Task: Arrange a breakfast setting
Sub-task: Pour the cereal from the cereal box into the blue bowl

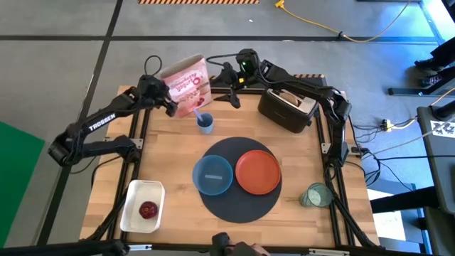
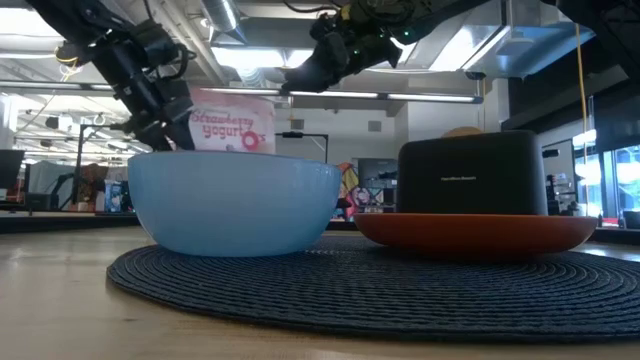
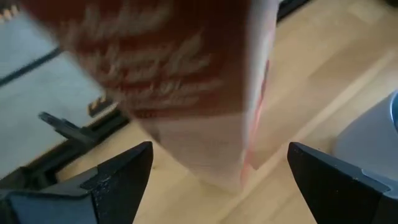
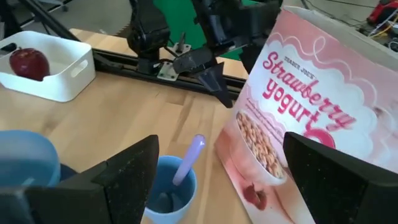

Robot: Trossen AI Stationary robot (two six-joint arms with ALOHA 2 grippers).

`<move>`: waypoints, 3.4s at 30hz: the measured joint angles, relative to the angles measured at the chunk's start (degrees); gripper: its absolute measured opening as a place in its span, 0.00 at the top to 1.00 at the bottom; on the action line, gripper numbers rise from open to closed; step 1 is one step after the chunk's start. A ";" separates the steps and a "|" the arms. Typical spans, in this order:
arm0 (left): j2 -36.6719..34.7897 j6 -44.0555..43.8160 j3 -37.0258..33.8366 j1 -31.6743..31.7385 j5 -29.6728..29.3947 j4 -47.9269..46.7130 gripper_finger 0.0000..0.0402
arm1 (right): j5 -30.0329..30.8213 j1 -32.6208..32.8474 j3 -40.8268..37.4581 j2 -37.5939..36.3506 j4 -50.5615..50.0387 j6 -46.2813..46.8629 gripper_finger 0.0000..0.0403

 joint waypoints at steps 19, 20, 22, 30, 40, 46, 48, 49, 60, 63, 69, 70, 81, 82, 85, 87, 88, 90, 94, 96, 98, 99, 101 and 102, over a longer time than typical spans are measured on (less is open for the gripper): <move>0.33 0.22 0.00 -3.53 -7.16 7.07 0.08 | 0.56 -0.70 -0.02 0.00 -0.92 -3.32 0.17; 0.45 0.66 0.00 -3.23 -5.21 8.18 0.08 | 0.48 -0.70 -0.02 0.00 -0.90 -3.32 0.17; 1.19 0.87 0.00 -2.80 -2.89 10.02 0.08 | -0.36 -0.70 -0.02 0.00 -0.90 -3.30 0.17; 7.72 1.88 0.00 -1.11 -1.01 11.48 0.08 | -0.95 -0.70 -0.04 0.00 -1.31 -3.15 0.17; 11.63 4.62 0.00 -3.72 3.43 12.22 0.19 | 0.22 -0.69 -0.04 -0.02 -1.37 -3.73 0.17; 11.60 6.07 0.00 -6.21 3.43 12.23 0.27 | 17.76 -0.63 -0.07 -0.04 6.13 -10.73 0.17; 11.60 6.66 0.00 -7.14 3.41 12.23 0.29 | 21.44 -0.72 -0.07 -0.07 8.59 -13.42 0.17; 11.60 7.06 0.00 -7.57 3.43 12.22 0.29 | 22.24 -0.91 -0.07 -0.09 9.37 -14.48 0.17; 11.55 9.11 0.00 -9.60 1.95 12.23 0.32 | 20.80 -3.80 -0.07 1.84 5.01 -17.19 0.34; 11.55 10.19 0.00 -9.62 1.90 12.24 0.32 | 20.52 -4.13 -0.04 1.70 3.98 -17.33 0.43; 11.55 13.29 0.00 -10.08 1.32 12.60 0.32 | 20.45 -4.06 0.07 1.64 0.96 -18.24 0.61; 11.55 13.41 0.00 -10.08 1.27 12.61 0.32 | 20.47 -4.04 0.07 1.64 0.62 -18.39 0.65; 10.36 13.01 0.00 -10.08 -2.03 12.91 0.32 | 18.51 -4.04 0.03 0.58 -2.60 -17.21 0.98; 9.71 12.12 0.00 -10.08 -3.05 12.87 0.32 | 18.54 -4.02 -0.04 0.26 -2.46 -16.52 0.98; 7.06 10.27 0.00 -10.05 -5.75 12.79 0.32 | 18.04 -4.07 -0.31 -1.42 -2.49 -16.05 0.99; 4.44 10.05 0.00 -10.03 -6.10 12.78 0.32 | 16.87 -4.19 -0.33 -3.25 -2.23 -15.32 1.00; 3.03 10.05 0.00 -10.03 -6.09 12.80 0.32 | 15.32 -4.28 -0.33 -4.27 -2.09 -15.10 1.00; 0.05 10.05 0.00 -10.02 -6.30 12.90 0.32 | 10.81 -4.94 -0.16 -6.13 -2.11 -15.08 1.00; -5.65 10.20 0.00 -9.99 -7.80 13.76 0.32 | 4.84 -4.97 -0.13 -7.96 -2.89 -15.61 1.00; -8.09 10.84 0.00 -9.99 -6.88 14.85 0.32 | 2.35 -4.90 -0.15 -8.58 -3.07 -17.48 1.00; -10.22 12.16 0.00 -9.99 -4.54 16.00 0.32 | -1.00 -4.81 -0.16 -9.49 -2.54 -18.18 1.00; -11.20 12.78 0.00 -9.99 -2.98 16.13 0.32 | -2.51 -4.78 -0.16 -10.13 -2.16 -18.18 1.00; -12.76 13.41 0.00 -9.99 0.53 16.08 0.32 | -4.70 -4.76 -0.15 -11.20 -2.15 -18.21 1.00; -13.33 13.48 0.00 -9.99 1.97 16.08 0.32 | -5.43 -4.76 -0.15 -11.77 -2.12 -18.24 1.00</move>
